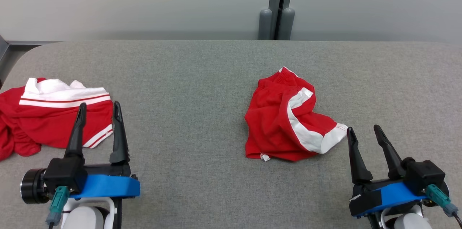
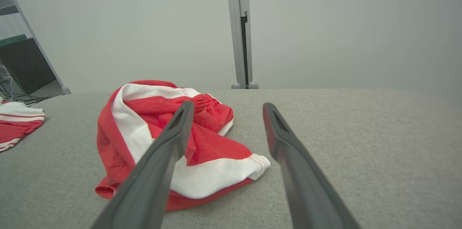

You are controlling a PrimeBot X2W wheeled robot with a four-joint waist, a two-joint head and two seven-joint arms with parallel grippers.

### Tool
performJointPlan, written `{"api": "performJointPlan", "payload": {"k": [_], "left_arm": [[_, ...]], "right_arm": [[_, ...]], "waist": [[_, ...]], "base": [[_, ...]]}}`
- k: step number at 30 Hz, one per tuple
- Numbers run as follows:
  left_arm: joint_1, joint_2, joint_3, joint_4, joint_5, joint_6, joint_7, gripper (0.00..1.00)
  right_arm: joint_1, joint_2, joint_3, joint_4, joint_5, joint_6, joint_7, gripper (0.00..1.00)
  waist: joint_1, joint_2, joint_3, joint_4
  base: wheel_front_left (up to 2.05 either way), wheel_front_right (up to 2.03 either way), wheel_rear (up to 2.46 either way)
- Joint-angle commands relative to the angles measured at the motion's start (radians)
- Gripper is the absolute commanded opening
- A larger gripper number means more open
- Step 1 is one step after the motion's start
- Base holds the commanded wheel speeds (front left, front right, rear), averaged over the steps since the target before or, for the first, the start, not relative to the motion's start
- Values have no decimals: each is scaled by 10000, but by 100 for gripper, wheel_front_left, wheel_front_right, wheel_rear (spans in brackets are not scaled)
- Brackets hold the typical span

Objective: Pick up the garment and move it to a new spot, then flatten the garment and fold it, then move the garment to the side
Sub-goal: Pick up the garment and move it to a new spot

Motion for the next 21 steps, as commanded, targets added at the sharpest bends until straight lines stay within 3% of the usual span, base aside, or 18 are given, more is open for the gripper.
{"api": "performJointPlan", "payload": {"k": [1, 11, 21], "left_arm": [[181, -88, 170, -83, 64, -67, -26, 100], [1138, -422, 610, 439, 462, -685, -26, 100], [1381, -582, 724, 850, 675, -876, -26, 100]], "right_arm": [[188, -34, -51, 67, -57, 6, -35, 100], [519, -31, -151, 536, -41, 6, -35, 100], [668, -31, -198, 838, -85, 6, -35, 100]], "waist": [[1, 1, -42, 4], [1, 1, -397, -25], [1, 1, -627, -104]], "base": [[0, 0, 0], [0, 0, 0], [0, 0, 0]]}}
